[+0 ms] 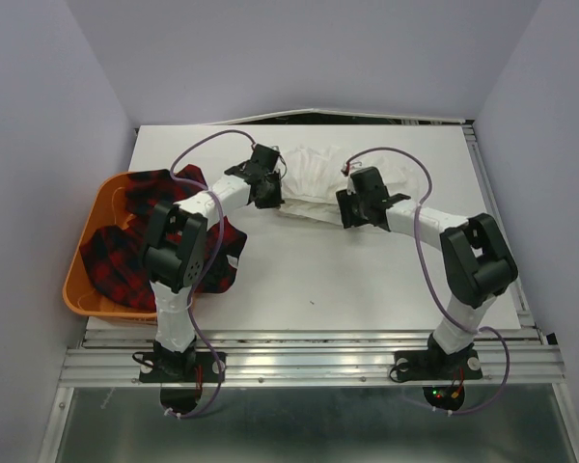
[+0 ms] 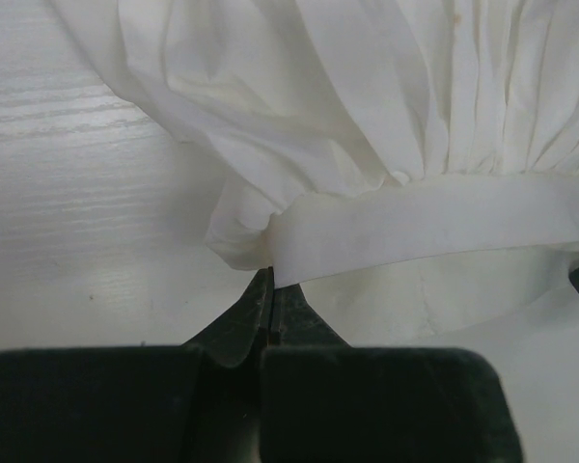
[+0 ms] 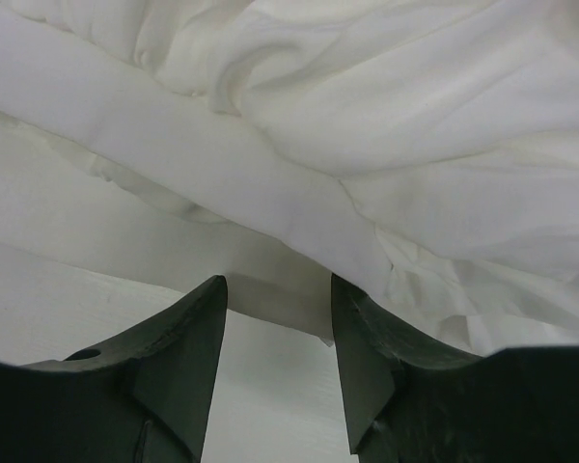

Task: Fold and stack the skirts
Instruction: Flatten the skirt out

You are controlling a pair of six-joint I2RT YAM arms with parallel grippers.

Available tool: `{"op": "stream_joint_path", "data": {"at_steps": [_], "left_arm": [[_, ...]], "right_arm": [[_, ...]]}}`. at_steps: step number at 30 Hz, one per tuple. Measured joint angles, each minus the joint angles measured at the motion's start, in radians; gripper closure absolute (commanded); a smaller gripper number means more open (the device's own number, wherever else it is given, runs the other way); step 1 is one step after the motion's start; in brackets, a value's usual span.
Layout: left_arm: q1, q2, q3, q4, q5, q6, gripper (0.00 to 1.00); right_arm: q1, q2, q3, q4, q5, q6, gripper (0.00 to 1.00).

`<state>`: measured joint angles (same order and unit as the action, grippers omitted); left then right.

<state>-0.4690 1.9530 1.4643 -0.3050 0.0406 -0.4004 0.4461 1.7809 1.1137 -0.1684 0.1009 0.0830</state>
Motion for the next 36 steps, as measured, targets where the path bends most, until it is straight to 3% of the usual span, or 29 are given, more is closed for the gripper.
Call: {"op": "stream_joint_path", "data": {"at_steps": [12, 36], "left_arm": [[0.000, 0.000, -0.016, 0.014, 0.001, -0.001, 1.00], [0.006, 0.000, -0.016, 0.030, -0.005, 0.019, 1.00]], "right_arm": [[0.000, -0.166, 0.012, -0.040, -0.180, 0.011, 0.47], [0.000, -0.011, -0.011, 0.003, 0.149, -0.043, 0.56]]}}
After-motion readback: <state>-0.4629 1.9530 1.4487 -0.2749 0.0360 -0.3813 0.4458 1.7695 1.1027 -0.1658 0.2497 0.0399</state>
